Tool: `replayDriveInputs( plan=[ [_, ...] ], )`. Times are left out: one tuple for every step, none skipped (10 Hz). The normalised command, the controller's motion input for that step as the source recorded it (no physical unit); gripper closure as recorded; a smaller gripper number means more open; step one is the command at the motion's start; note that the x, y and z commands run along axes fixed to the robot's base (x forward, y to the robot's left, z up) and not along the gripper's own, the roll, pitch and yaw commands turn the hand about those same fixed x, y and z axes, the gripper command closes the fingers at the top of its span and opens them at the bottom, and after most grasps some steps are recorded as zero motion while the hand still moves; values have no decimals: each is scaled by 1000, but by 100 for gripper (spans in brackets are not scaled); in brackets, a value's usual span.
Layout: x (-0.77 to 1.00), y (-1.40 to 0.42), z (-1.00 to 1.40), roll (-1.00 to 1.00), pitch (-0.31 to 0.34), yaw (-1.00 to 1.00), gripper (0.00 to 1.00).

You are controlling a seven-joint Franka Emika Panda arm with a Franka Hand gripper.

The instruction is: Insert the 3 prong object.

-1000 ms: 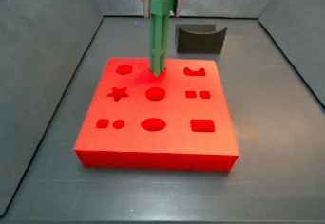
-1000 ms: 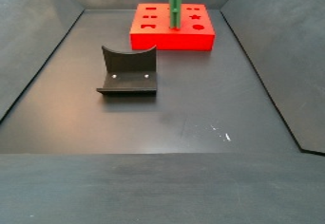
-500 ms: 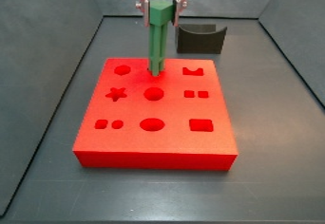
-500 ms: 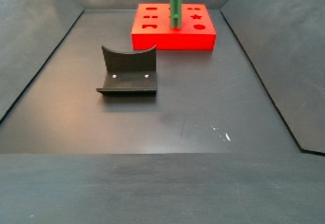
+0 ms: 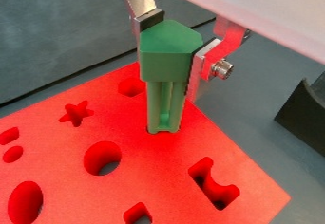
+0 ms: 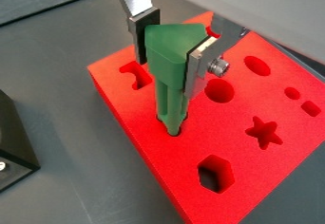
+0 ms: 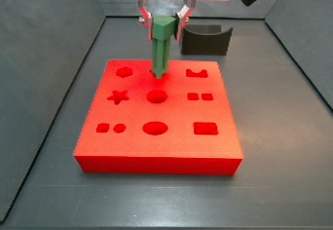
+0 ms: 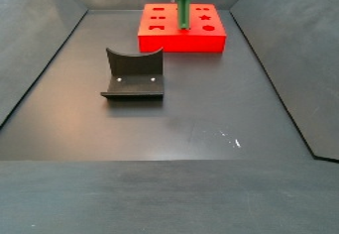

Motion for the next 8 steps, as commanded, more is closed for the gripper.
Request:
replayDriveInputs(
  plan=[
    [0,-34,-243,33,-21,0,100],
    [0,-17,-200,13,-24,0,100],
    [0,-14,-189,17,-20,0,100],
    [0,-46,-143,54,-29,0,100],
    [-60,-206,-260,153,-136,0,100],
    [0,-223,-389,183,-159,0,100],
    [0,-91,-263,80,-76,0,100],
    [0,0,0,0,0,0,100]
  ],
)
